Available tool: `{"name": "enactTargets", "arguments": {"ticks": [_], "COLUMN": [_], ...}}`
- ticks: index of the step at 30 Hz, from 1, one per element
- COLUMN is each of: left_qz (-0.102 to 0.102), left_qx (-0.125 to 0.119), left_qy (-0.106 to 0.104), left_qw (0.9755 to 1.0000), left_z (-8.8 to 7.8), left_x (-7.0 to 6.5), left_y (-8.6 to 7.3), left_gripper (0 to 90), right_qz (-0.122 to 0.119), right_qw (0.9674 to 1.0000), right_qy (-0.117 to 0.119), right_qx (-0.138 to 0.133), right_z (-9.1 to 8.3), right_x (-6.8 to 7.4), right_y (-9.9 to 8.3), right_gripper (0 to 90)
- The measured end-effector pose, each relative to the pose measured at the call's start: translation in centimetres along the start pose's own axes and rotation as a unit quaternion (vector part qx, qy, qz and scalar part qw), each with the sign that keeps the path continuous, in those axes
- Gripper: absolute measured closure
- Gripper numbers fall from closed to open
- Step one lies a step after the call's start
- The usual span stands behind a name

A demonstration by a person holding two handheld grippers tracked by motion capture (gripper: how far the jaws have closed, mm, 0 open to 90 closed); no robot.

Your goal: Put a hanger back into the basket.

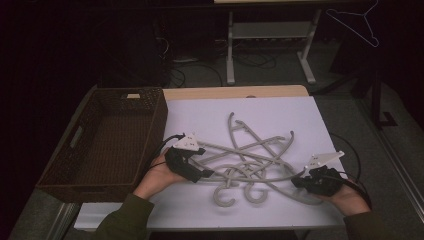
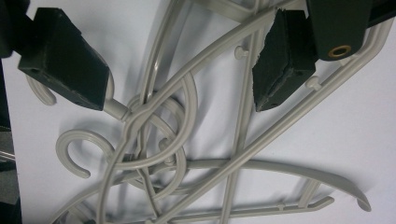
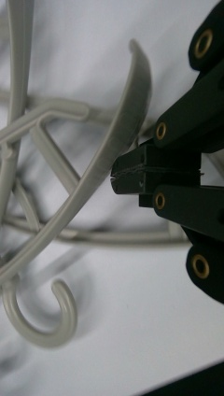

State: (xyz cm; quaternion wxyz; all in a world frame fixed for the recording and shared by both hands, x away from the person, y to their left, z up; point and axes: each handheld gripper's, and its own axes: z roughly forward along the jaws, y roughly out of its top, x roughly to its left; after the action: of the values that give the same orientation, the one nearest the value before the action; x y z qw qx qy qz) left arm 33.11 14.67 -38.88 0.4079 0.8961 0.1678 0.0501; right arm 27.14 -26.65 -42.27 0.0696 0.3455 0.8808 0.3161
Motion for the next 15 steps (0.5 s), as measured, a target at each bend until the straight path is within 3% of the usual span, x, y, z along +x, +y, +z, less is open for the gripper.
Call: {"name": "enactTargets", "arguments": {"ticks": [5, 10, 15], "left_qz": [0.001, -0.002, -0.002], "left_qx": [0.003, 0.002, 0.005], "left_qy": [-0.001, -0.002, -0.002], "left_qw": [1.0000, 1.0000, 1.0000], "left_z": [0.1, 0.2, 0.3], "left_x": [-0.1, -0.1, -0.1], "left_y": [-0.1, -0.1, -0.2], "left_gripper": [17.8, 17.8, 17.8], "right_qz": [0.007, 0.016, 0.030], "right_qw": [0.9996, 0.9992, 0.9979], "right_qy": [-0.026, -0.037, -0.057], "right_qx": [0.001, 0.004, -0.007], "right_z": [0.2, 0.9, 1.3], "right_x": [-1.5, -3.0, -4.8], "right_y": [0.8, 1.7, 2.5], "right_gripper": [89.4, 89.4, 89.4]}}
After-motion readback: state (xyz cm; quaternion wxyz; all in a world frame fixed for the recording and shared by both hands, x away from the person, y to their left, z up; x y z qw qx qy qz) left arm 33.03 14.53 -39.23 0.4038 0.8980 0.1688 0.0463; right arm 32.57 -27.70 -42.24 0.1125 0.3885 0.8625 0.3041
